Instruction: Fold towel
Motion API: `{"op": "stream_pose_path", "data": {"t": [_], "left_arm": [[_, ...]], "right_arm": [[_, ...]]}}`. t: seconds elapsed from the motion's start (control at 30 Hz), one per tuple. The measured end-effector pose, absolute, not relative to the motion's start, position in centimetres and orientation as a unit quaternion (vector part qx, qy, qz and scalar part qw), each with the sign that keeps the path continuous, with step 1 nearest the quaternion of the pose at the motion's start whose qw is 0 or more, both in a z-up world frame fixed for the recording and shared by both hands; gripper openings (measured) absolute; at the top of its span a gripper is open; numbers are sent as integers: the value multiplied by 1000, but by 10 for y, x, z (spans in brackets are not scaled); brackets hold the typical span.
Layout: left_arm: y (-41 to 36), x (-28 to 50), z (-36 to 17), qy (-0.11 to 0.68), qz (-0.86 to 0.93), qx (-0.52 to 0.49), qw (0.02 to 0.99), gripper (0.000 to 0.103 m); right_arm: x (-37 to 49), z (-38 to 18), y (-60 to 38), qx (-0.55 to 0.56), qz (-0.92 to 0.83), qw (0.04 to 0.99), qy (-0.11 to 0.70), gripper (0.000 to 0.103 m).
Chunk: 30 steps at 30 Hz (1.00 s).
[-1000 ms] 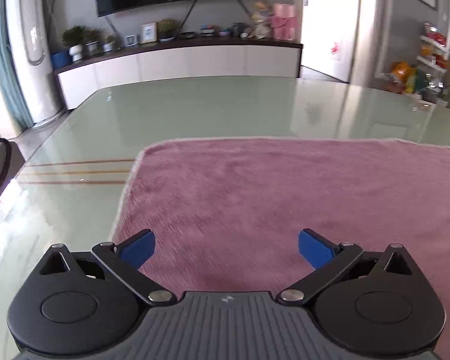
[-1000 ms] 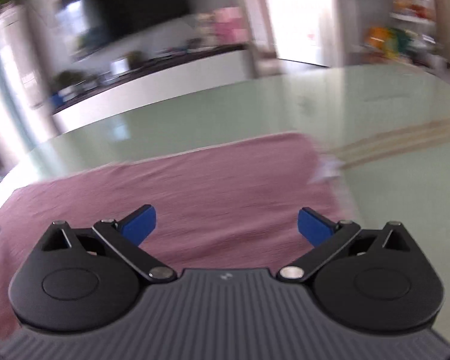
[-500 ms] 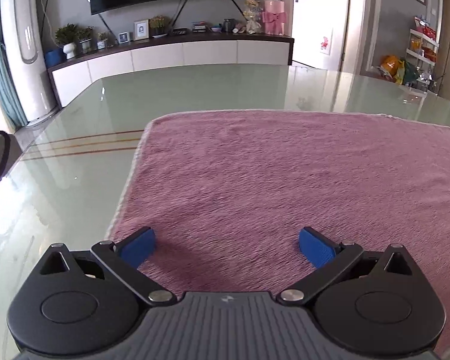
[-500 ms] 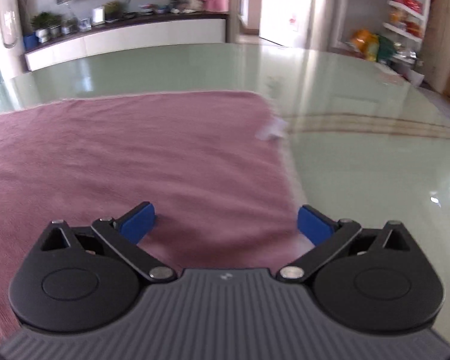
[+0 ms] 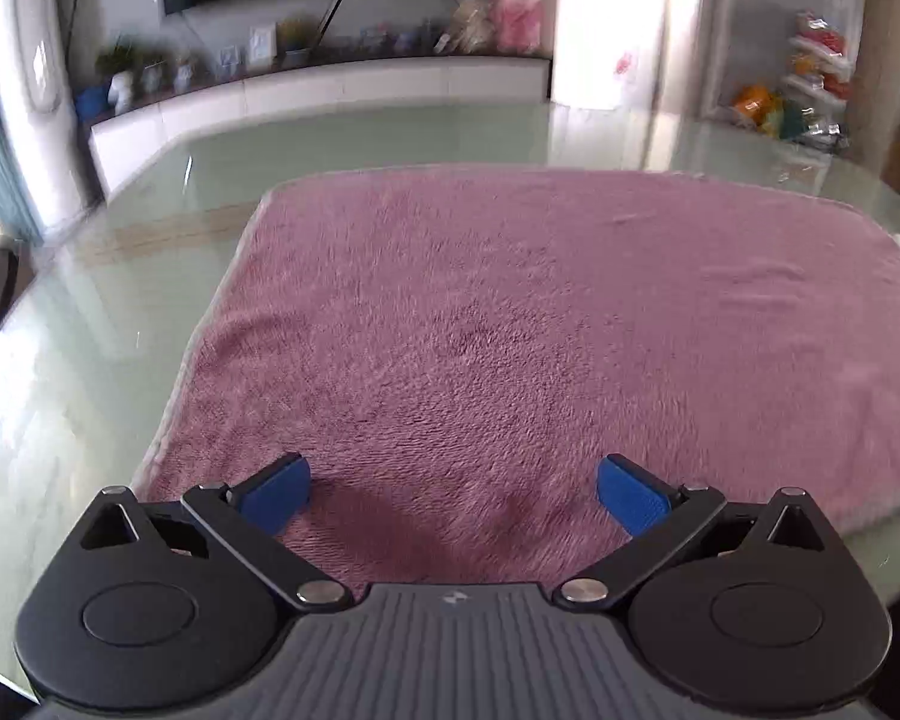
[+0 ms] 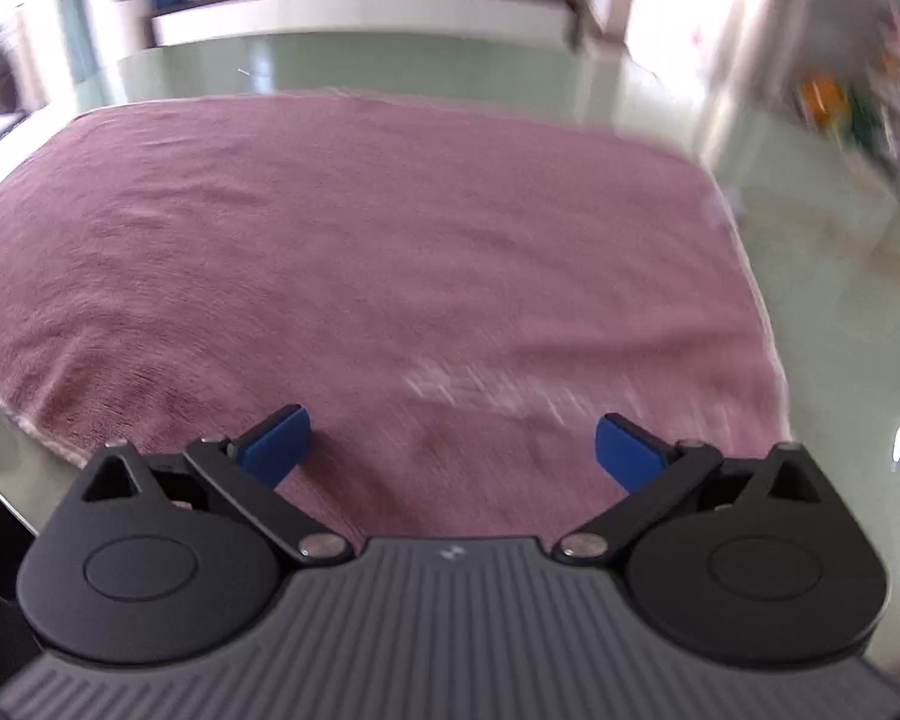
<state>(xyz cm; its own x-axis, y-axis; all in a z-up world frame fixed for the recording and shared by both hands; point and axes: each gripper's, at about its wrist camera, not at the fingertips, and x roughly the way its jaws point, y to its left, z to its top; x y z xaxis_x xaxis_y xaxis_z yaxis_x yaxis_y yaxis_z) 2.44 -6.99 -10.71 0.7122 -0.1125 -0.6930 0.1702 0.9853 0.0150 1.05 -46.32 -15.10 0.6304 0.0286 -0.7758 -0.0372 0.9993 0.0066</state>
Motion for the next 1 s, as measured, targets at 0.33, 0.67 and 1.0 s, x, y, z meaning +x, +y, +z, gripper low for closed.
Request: {"op": "stream_pose_path", "data": {"t": [0.33, 0.67, 1.0], "left_arm": [[-30, 14, -105, 388, -30, 25, 921, 103], [-56, 6, -105, 382, -48, 28, 922, 103], [-33, 9, -105, 378, -26, 20, 925, 103]], "right_arm": [[-11, -137, -527, 43, -76, 899, 430, 103], [8, -159, -488, 10, -13, 912, 410, 103], [-10, -137, -503, 42, -29, 918, 393, 103]]}}
